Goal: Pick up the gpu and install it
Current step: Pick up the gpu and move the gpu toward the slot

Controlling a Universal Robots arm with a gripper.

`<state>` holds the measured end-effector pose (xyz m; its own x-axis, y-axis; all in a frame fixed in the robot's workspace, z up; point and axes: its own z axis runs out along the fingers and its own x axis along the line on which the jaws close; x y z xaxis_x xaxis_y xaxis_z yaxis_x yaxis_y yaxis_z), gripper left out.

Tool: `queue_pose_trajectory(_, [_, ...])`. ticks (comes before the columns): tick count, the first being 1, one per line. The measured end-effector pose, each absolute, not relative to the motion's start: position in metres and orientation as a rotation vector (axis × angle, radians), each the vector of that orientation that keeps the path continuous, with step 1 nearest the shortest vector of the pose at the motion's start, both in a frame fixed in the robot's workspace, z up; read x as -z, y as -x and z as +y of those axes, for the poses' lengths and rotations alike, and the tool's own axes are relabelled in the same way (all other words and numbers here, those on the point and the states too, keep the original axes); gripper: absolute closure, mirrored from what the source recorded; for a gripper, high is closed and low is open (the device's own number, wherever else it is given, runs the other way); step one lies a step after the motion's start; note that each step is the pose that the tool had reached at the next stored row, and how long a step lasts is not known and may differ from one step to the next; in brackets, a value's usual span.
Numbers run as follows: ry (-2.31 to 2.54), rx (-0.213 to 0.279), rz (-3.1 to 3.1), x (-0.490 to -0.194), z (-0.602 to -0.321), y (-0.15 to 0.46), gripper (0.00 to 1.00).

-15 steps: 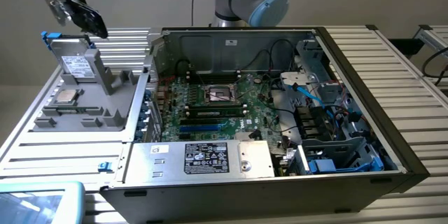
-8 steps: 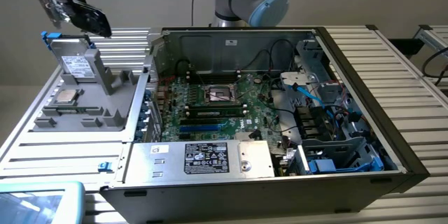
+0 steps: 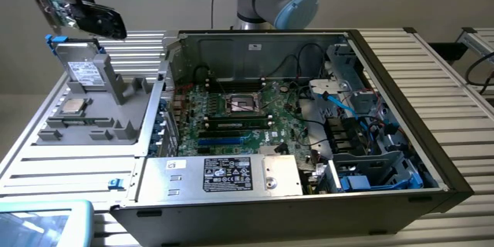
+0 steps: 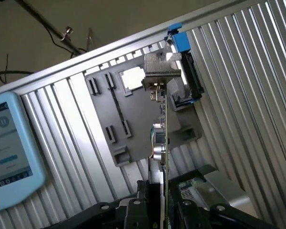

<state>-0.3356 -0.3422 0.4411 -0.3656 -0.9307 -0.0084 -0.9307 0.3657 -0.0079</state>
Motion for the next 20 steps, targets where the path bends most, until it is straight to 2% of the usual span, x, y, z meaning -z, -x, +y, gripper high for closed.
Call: queue_pose_trajectory(20, [2.2, 0.0, 2.226, -0.4376, -0.3422, 0.3356, 0.73])
